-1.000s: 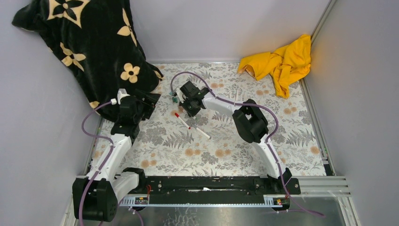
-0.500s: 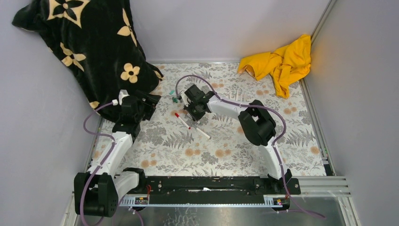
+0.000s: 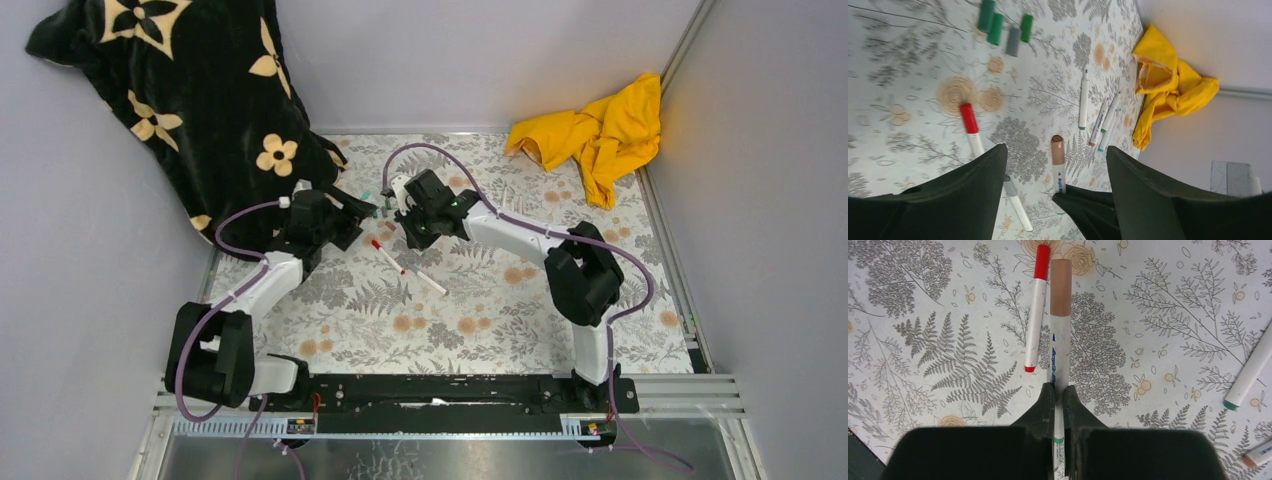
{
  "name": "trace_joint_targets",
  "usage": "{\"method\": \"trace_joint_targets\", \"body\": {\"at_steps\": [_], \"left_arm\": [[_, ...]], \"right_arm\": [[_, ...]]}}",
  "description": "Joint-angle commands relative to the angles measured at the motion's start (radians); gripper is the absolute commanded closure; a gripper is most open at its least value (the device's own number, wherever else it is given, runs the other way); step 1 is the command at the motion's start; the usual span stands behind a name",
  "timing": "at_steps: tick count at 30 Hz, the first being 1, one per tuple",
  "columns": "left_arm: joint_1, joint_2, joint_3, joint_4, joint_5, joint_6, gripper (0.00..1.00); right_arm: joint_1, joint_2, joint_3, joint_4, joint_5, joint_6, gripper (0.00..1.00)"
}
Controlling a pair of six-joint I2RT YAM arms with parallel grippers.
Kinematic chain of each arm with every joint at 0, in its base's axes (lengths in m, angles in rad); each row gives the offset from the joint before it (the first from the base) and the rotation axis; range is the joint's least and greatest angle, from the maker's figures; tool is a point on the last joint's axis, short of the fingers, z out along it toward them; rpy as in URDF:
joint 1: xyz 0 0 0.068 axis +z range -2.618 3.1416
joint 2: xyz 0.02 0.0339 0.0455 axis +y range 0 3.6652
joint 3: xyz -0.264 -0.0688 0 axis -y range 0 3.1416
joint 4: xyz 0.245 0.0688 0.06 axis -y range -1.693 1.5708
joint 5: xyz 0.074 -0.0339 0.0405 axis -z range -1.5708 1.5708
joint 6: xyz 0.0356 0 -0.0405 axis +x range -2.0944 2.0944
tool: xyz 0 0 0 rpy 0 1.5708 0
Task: Open the pen caps
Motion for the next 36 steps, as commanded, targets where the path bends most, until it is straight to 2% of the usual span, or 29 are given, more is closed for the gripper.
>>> {"method": "trace_joint_targets", "body": {"at_steps": [1, 16, 20, 25, 36], "left_arm": [[-0.049, 0.056, 0.061, 0.103, 0.034, -0.014, 0.22], [-0.129, 0.144, 0.095, 0.148, 0.029, -0.032, 0.28], [-0.139, 0.153, 0.100, 0.164, 0.027, -0.038, 0.34], [-0.147, 0.164, 0.107, 0.183, 0.040, -0.042, 0.47], [-0.167, 0.176, 0.102, 0.199, 0.050, -0.043, 0.54]], "right_arm": [[0.006, -0.073, -0.029, 0.047, -0.050, 0.035, 1.00], [0.003, -0.143, -0.070, 0.085, -0.063, 0.051, 1.00], [0.002, -0.147, -0.076, 0.091, -0.065, 0.052, 1.00], [-0.006, -0.156, -0.096, 0.107, -0.063, 0.056, 1.00], [-0.028, -0.174, -0.114, 0.129, -0.076, 0.057, 1.00]]}}
